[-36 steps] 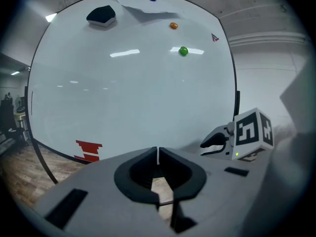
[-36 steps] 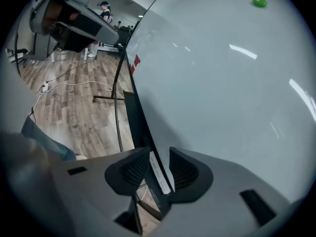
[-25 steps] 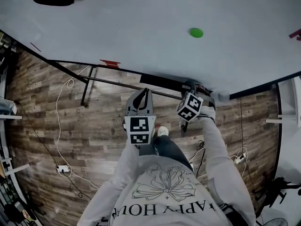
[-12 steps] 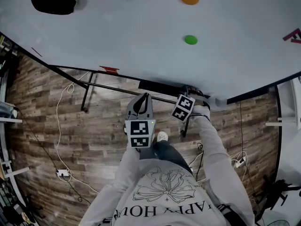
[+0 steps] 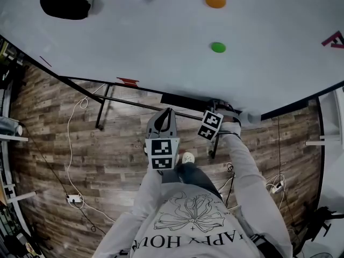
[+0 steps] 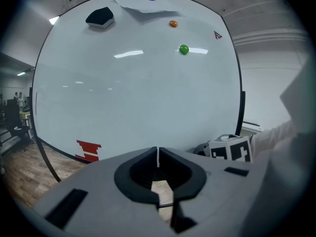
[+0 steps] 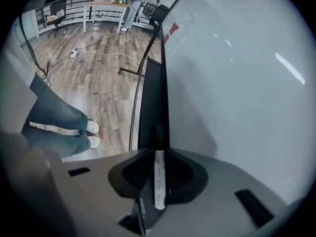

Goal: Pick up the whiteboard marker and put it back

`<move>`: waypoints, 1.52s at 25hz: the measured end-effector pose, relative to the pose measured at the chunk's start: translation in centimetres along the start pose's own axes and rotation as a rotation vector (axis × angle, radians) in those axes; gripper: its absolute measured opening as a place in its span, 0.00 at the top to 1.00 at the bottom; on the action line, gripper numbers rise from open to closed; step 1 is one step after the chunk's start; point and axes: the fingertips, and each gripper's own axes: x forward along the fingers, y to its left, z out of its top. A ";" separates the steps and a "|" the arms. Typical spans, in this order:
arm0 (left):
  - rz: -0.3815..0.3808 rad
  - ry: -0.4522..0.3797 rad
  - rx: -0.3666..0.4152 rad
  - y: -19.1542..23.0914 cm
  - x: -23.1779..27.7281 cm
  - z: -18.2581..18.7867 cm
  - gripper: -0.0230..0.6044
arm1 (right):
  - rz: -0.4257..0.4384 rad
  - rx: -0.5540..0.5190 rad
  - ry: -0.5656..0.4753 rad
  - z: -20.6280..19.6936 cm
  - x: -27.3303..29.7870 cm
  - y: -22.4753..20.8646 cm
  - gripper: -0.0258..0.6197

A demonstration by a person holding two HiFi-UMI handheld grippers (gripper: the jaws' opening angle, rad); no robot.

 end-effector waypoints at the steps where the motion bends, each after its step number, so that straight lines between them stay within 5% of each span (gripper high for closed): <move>1: -0.001 -0.001 0.001 0.0 0.0 0.1 0.94 | -0.006 0.006 -0.004 0.0 0.0 0.0 0.86; 10: -0.021 -0.019 0.025 -0.6 -0.1 1.0 0.94 | -0.087 0.187 -0.126 0.7 -3.1 -1.8 0.86; 20: -0.082 -0.066 0.057 -2.6 0.7 3.5 0.94 | -0.247 0.640 -0.474 1.0 -12.4 -6.1 0.87; 29: -0.188 -0.123 0.090 -7.0 2.4 6.4 0.94 | -0.455 0.910 -0.646 -3.3 -19.5 -9.7 0.87; 38: -0.294 -0.157 0.115 -11.9 3.8 8.4 0.94 | -0.715 1.157 -0.695 -11.3 -23.2 -11.0 0.87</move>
